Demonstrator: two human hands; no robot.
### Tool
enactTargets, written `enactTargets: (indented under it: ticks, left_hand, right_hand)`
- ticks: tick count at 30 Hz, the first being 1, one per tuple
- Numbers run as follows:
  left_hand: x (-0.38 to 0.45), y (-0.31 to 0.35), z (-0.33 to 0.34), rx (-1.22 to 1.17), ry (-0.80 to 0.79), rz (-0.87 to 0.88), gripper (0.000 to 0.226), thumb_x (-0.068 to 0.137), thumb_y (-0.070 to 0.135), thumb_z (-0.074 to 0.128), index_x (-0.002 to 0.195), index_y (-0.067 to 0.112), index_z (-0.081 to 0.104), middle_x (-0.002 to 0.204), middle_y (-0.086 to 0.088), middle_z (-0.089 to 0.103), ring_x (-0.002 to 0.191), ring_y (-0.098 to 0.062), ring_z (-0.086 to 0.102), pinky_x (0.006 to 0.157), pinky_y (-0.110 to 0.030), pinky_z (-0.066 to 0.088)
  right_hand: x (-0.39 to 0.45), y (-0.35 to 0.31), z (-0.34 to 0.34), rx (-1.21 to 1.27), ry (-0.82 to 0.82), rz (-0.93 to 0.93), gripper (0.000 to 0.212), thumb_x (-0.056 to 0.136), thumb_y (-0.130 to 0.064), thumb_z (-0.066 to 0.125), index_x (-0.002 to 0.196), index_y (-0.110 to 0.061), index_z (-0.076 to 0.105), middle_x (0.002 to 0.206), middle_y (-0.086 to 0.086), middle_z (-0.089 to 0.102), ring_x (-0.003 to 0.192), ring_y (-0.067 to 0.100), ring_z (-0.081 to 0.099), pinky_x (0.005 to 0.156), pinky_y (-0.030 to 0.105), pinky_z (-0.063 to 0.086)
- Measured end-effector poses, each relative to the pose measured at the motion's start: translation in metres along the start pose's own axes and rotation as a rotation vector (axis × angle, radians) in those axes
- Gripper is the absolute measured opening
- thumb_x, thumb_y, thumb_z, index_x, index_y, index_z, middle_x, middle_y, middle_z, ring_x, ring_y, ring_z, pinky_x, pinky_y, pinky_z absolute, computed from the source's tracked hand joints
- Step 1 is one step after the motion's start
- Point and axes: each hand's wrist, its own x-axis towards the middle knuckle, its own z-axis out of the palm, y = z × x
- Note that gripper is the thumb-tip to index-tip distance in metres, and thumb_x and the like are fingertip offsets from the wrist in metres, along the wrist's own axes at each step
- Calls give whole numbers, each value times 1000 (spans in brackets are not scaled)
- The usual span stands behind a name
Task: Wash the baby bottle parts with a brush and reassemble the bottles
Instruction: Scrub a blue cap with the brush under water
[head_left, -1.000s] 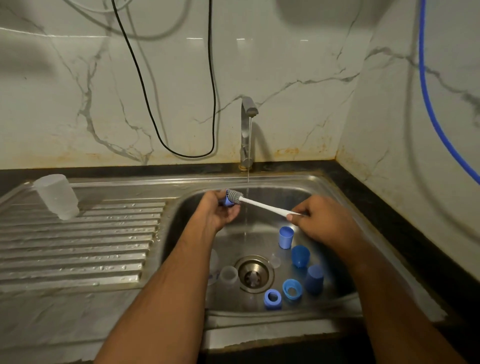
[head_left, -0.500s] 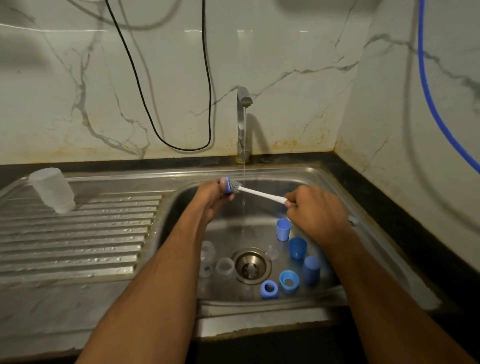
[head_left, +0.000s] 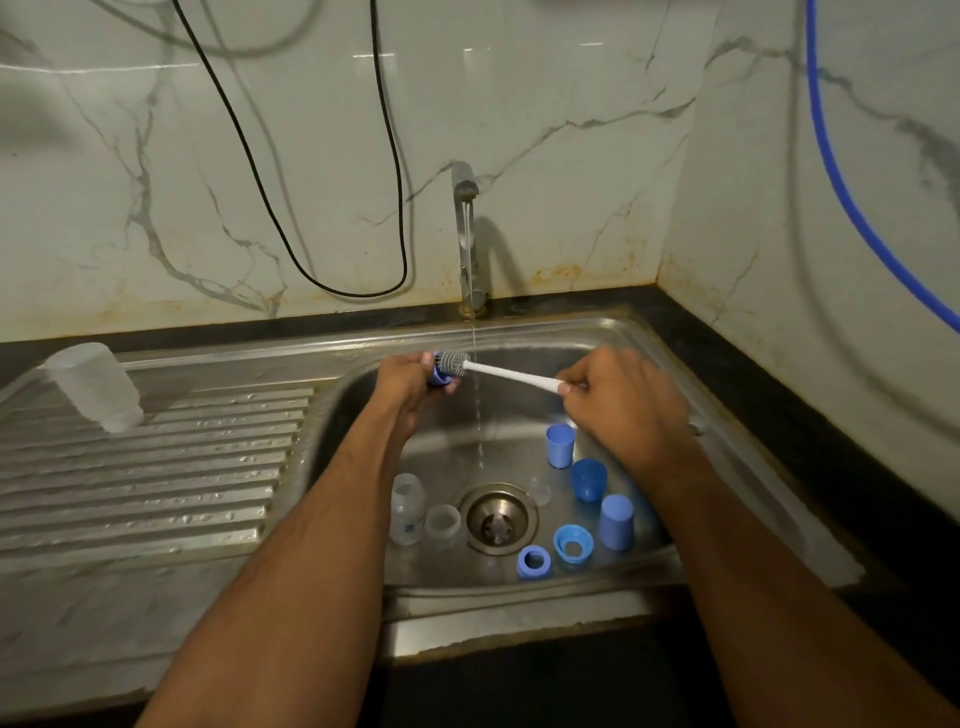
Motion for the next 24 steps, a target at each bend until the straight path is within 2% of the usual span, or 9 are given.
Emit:
enactTargets:
  ticks: [4,7,9,11,14,17,19,20,24]
  left_hand:
    - [-3,-2,1,30,8,24,16,104,6,49,100,3,65,105,-20,64,95,-33,68,90,-44,59]
    - [-1,-7,0,67,28,42,20,104,6,47,107,0,65,110,-21,63,101,-34,67,92,-50,58]
    - [-2,-7,-1,64,28,21,20,105,6,44,105,1,64,108,-22,64,95,-32,68,93,-49,58]
    - [-3,-6,0,21,16,-3,20,105,4,42,98,1,61,102,-23,65,87,-31,67,94,-51,56]
    - [-5,-4,2,28,8,-4,18,104,2,43,98,0,60,101,-24,65,88,-33,67,92,-46,58]
    - [-5,-4,2,47,18,27,18,102,0,47,98,1,65,107,-23,64,95,-34,67,86,-43,60]
    - [-3,-4,2,48,37,46,20,101,2,49,104,0,68,109,-20,65,99,-33,68,88,-45,60]
    - [-3,-3,1,44,46,47,21,101,3,49,108,0,69,109,-19,65,100,-32,68,89,-45,60]
    - [-1,-6,1,0,13,23,21,103,3,45,111,-1,64,107,-23,67,91,-30,69,91,-45,59]
  right_hand:
    - [2,-5,1,-48,-38,73,19,98,-31,59,97,-20,74,79,0,67,73,14,62,71,29,53]
    - [2,-6,-5,-47,-136,33,17,96,-32,62,96,-21,76,80,-1,70,74,14,65,76,31,57]
    - [2,-4,-8,-30,-109,-17,20,97,-32,61,96,-22,78,76,-1,70,70,14,65,68,30,56]
    - [1,-4,-7,-8,-39,-25,21,97,-30,59,99,-22,78,74,0,69,67,13,62,55,26,44]
    - [2,-8,-1,-74,20,75,19,97,-31,58,99,-23,75,78,0,65,65,10,55,52,24,30]
    - [7,-7,0,-70,-90,137,17,96,-32,62,96,-19,72,79,0,64,70,11,57,62,25,42]
    - [8,-2,-2,-52,-132,86,16,93,-35,66,94,-22,75,79,-2,68,73,12,64,72,29,55]
    - [7,0,-5,-26,-121,49,17,93,-36,66,93,-23,77,77,-3,70,72,12,65,73,30,57]
    - [0,-3,-9,-28,-7,-22,21,99,-31,57,96,-22,76,76,-1,67,69,13,61,59,25,46]
